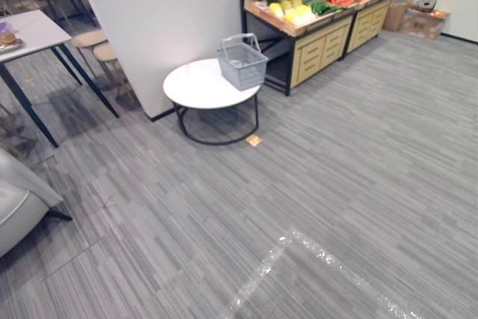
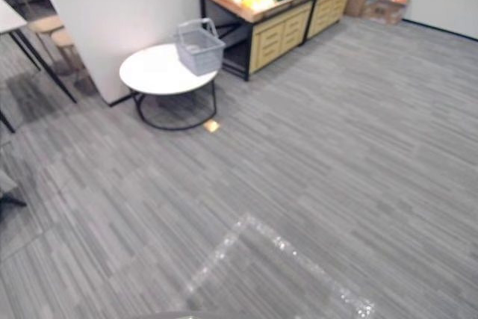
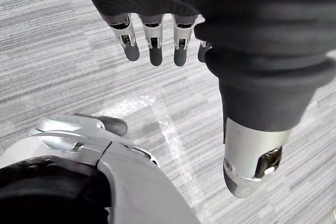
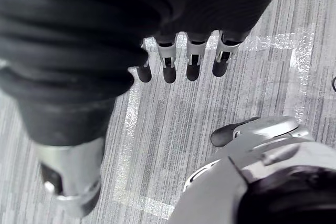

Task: Pick vegetable in the basket

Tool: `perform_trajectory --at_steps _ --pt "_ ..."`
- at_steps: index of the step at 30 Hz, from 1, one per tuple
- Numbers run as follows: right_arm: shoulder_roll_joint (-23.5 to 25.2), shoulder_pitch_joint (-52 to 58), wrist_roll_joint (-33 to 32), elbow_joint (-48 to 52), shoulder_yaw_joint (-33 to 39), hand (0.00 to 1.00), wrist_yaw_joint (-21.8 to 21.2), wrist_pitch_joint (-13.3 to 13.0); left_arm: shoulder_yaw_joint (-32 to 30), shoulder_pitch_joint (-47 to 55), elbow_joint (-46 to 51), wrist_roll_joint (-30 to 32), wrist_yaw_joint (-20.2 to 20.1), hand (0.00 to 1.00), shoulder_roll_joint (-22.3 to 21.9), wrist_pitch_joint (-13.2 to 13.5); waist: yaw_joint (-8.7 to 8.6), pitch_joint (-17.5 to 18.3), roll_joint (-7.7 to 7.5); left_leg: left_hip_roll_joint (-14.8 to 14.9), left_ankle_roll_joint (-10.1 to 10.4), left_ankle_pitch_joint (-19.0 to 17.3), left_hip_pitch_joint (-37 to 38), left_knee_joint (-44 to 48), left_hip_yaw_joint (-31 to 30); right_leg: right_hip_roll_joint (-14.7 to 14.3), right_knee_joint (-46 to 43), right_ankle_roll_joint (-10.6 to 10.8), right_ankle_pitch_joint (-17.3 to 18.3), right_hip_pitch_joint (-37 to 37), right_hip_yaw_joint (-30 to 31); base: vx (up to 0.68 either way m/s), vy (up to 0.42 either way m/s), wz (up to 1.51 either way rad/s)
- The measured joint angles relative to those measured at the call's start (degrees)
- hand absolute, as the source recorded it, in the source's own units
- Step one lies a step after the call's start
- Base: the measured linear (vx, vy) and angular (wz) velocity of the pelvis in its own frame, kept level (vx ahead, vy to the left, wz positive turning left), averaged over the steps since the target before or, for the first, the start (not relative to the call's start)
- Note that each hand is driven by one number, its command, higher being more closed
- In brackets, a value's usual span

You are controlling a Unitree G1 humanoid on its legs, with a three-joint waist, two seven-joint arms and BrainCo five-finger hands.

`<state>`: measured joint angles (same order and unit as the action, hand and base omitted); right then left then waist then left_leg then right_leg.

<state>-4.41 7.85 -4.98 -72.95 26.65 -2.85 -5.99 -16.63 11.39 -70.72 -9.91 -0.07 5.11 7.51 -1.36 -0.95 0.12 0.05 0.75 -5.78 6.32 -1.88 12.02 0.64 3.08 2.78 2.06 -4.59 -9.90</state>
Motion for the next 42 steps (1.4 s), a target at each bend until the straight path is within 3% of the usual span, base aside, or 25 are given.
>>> perform_trajectory --at_steps 10,17,23,32,42 --pt "0.4 -4.4 0.4 0.3 -0.6 0.0 1.1 -1.0 2.4 -1.7 1.3 1.7 1.8 0.0 -0.3 2.1 0.04 -0.6 -0.05 0.2 1.0 -0.7 1.4 0.0 0.0 -0.1 0.2 0.6 0.4 -1.6 -1.1 0.01 -0.007 0.01" --pt "0.2 -4.0 -3.1 4.7 -8.2 0.0 -0.2 -4.4 7.8 -1.3 6.6 2.4 3.8 0.0 0.0 6.4 0.13 -1.2 -0.02 0.7 1.2 -0.8 1.2 0.1 0.2 -0.5 -0.2 0.4 0.6 -1.0 -1.1 -0.06 -0.039 -0.03" --pt "-0.4 -2.3 -4.5 7.7 -12.0 0.0 -0.2 -6.1 10.0 -0.4 9.5 4.5 4.8 0.0 0.4 8.1 0.11 -1.3 -0.22 0.7 1.2 -0.8 0.7 0.2 0.8 -0.5 -0.2 0.2 0.7 -0.4 -1.1 -0.05 -0.022 -0.04" --pt "-1.9 -1.5 -1.7 9.4 -16.5 0.0 -0.2 -7.2 12.3 -0.6 10.3 7.5 6.0 0.0 1.5 8.6 0.03 -1.2 -0.44 0.7 1.2 -0.8 0.7 0.0 1.4 -0.5 0.0 0.2 0.7 -0.1 -0.9 0.01 -0.005 -0.02" --pt "-2.0 -2.3 -1.7 6.8 -13.6 0.0 0.4 -5.9 12.2 -1.9 9.5 8.0 6.6 0.0 1.5 8.5 -0.05 -1.6 -0.24 0.8 1.2 -0.7 -0.9 1.1 0.5 -0.3 -1.0 0.2 0.7 0.8 -2.5 -0.02 -0.007 0.05"
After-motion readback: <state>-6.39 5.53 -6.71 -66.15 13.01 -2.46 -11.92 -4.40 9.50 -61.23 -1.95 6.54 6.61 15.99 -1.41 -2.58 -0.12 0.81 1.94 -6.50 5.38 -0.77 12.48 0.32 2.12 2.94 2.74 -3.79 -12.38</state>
